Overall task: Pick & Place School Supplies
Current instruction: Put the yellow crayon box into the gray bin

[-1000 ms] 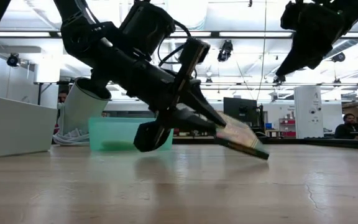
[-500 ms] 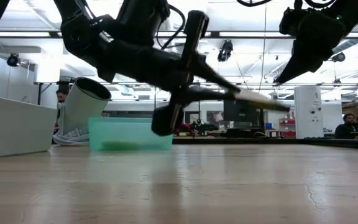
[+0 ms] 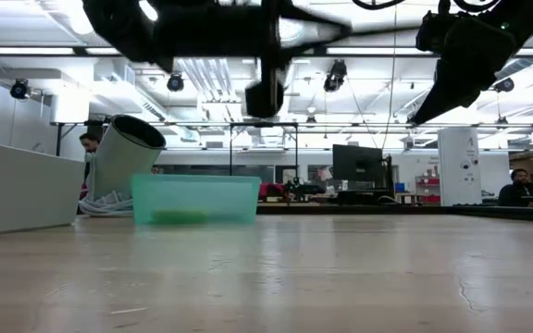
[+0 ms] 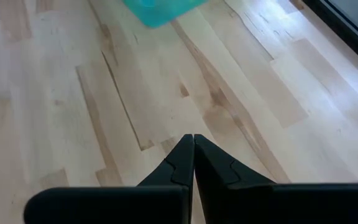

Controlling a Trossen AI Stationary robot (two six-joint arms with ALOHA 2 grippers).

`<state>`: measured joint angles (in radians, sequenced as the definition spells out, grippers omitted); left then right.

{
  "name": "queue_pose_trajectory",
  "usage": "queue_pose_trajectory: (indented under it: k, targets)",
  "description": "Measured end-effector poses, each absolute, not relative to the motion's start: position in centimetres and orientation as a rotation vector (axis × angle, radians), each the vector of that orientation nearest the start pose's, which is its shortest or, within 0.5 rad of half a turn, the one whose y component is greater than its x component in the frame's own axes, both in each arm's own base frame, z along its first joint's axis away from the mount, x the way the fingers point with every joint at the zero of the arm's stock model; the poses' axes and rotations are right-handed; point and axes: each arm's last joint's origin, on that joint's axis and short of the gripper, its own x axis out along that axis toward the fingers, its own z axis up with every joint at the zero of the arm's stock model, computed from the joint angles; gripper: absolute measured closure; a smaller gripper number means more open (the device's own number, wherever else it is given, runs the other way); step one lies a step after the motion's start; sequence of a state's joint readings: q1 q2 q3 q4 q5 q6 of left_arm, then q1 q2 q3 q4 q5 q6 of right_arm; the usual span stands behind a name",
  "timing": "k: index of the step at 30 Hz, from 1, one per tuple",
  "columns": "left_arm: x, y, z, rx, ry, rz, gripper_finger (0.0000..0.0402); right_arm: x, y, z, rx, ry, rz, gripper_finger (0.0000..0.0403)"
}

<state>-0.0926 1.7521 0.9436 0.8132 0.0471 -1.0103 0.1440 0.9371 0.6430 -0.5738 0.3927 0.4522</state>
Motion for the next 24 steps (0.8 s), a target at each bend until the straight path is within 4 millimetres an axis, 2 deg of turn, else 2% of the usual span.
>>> queue_pose_trajectory:
  k: [5, 11, 18, 24]
  targets:
    - [35.9, -3.1, 26.8, -0.893, -0.051, -0.174, 0.0360, 17.6, 1.4, 23.1, 0.183, 0.764, -0.410, 0.0394]
    - [32.9, -2.7, 31.8, -0.737, -0.191, -0.210, 0.0360, 17.6, 1.4, 23.1, 0.183, 0.766, -0.411, 0.0394]
    - [29.5, -2.2, 34.7, -0.652, -0.169, -0.118, 0.0360, 17.6, 1.4, 23.0, 0.172, 0.772, -0.410, 0.0394]
    - [26.7, -1.6, 35.7, -0.615, -0.103, 0.040, 0.0360, 17.6, 1.4, 23.0, 0.134, 0.780, -0.399, 0.0394]
